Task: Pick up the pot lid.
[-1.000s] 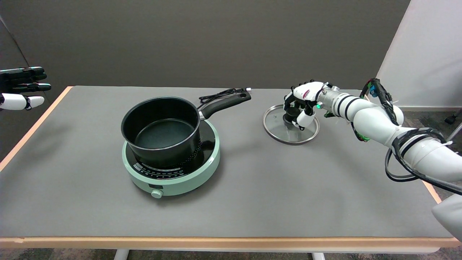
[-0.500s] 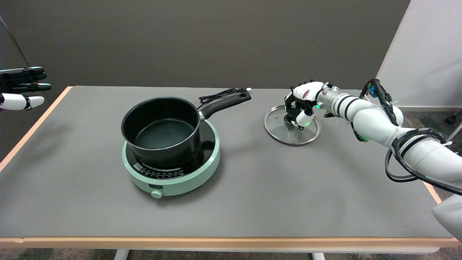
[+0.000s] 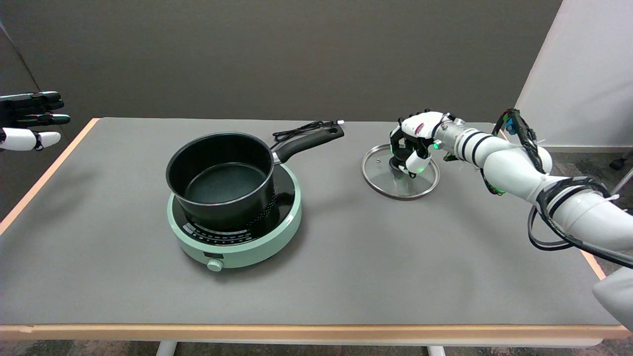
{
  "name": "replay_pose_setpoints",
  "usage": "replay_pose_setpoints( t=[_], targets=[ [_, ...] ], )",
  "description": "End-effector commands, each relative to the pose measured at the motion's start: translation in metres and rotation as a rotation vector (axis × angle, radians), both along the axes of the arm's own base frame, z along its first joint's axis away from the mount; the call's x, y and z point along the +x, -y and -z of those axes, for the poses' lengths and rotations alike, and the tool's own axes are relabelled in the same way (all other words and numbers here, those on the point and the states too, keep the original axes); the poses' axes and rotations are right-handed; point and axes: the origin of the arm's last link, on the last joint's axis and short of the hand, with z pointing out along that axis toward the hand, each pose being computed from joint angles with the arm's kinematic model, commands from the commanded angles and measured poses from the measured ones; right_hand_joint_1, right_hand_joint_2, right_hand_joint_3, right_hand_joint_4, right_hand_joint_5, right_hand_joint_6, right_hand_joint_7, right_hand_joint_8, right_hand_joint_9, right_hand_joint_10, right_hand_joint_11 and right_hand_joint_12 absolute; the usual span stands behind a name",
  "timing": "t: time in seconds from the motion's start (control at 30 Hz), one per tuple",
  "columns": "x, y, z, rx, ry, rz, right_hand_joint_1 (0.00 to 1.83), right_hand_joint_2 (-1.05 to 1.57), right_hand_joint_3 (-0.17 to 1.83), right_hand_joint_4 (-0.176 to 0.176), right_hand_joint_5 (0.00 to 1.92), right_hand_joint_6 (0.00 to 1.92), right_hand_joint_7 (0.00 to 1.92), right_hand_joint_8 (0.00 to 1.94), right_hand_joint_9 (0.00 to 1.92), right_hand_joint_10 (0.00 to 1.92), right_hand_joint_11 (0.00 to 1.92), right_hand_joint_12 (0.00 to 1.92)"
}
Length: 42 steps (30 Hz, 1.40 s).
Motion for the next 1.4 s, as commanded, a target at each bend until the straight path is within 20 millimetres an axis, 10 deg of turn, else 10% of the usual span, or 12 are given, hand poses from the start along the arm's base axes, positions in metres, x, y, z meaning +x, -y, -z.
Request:
replay_pose_setpoints(
  t=[0.03, 0.07, 0.53, 0.6, 0.7, 0.73, 0.77, 1.4],
  targets=[
    [0.0004, -0.0006, 0.0012, 0.006, -0.008, -0.012, 0.92, 0.94, 0.55, 0.176, 0.72, 1.18, 0.90, 0.63, 0.85, 0.78, 0.55, 0.99],
    [0.0003, -0.0009, 0.0011, 0.006, -0.008, -0.013, 0.90, 1.09, 0.32, 0.176, 0.73, 1.39, 0.90, 0.67, 0.85, 0.80, 0.56, 0.98],
    [-0.0015, -0.0013, -0.0006, -0.001, -0.004, -0.009, 0.92, 1.09, 0.29, 0.176, 0.76, 1.35, 0.92, 0.65, 0.86, 0.80, 0.56, 1.04],
    [-0.0015, -0.0013, -0.0006, -0.001, -0.004, -0.009, 1.19, 1.09, 0.20, -0.025, 0.74, 1.42, 0.96, 1.01, 0.87, 0.82, 0.56, 1.04],
    [-0.0013, -0.0014, -0.0012, -0.001, -0.007, -0.009, 1.19, 1.09, 0.20, -0.025, 0.74, 1.43, 0.96, 1.01, 0.87, 0.82, 0.57, 1.05],
    [-0.0009, -0.0012, -0.0012, -0.001, -0.007, -0.009, 1.24, 1.06, 0.23, 0.040, 0.73, 1.26, 0.94, 1.06, 0.87, 0.82, 0.57, 1.04],
    [-0.0007, -0.0011, -0.0012, -0.001, -0.008, -0.010, 1.35, 1.00, 0.29, 0.176, 0.72, 0.92, 0.91, 1.15, 0.87, 0.81, 0.57, 1.02],
    [0.0027, -0.0011, -0.0035, -0.004, -0.009, -0.024, 1.36, 0.97, 0.35, 0.176, 0.74, 0.96, 0.92, 1.17, 0.89, 0.88, 0.61, 1.06]
  ],
)
